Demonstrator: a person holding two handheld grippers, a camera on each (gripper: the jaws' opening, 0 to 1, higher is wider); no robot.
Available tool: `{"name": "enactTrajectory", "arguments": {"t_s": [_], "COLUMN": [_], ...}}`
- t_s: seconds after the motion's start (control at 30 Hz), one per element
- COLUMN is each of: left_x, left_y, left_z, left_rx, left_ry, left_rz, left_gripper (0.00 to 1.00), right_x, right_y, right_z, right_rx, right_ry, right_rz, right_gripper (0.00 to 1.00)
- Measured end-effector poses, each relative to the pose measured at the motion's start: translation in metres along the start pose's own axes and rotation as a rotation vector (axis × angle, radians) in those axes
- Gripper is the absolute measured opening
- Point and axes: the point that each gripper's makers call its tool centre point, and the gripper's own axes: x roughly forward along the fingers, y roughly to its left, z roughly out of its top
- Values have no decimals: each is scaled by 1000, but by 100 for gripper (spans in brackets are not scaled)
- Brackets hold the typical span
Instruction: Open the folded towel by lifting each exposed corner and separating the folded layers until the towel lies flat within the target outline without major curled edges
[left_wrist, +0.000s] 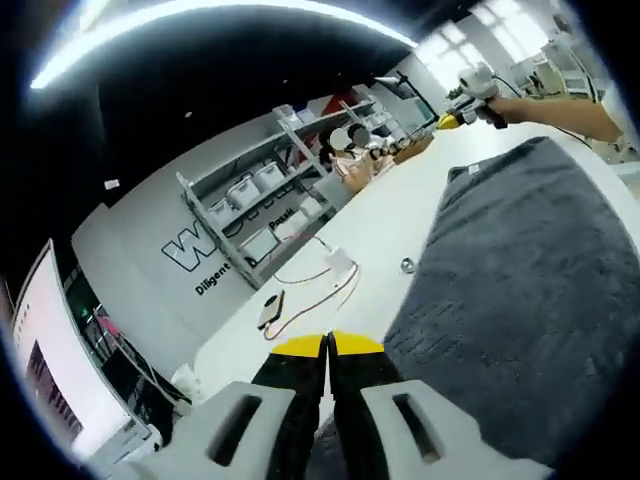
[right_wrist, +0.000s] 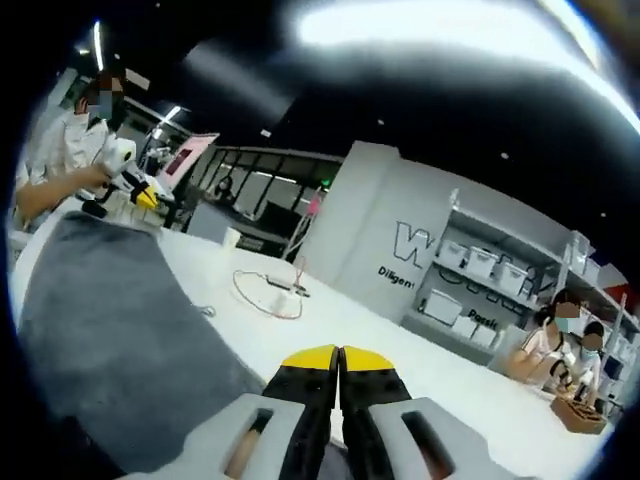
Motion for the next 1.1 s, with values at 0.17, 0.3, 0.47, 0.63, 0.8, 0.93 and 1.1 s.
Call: {"name": "enactTrajectory", "arguments": {"t_s": [0.17, 0.3, 0.47, 0.63, 0.8, 0.93, 1.1], "left_x": [5, 7, 9, 4, 9, 12, 15], "left_y": [5, 5, 11, 30, 23, 23, 20], "left_z": [-21, -38, -49, -74, -92, -103, -116], "left_rx": [-43, 3, -2, 167, 158, 150, 112], "left_ry": [-27, -42, -34, 76, 139, 171, 218], "left_rz": [29, 62, 97, 212, 167, 157, 122], "left_gripper": [1, 1, 1, 1, 1, 1, 2], "right_x": [12, 18, 18, 13, 7, 6, 10], "right_y": [-9, -8, -4, 0, -12, -11, 3], "right_z": [-16, -27, -45, -99, -115, -118, -145], "right_rx": [50, 70, 109, 65, 102, 181, 88], "right_ry": [-8, -48, -37, 165, 200, 187, 320], "right_rz": [-34, -24, -26, -32, -84, -78, -36], "right_gripper": [0, 0, 0, 0, 0, 0, 0]}}
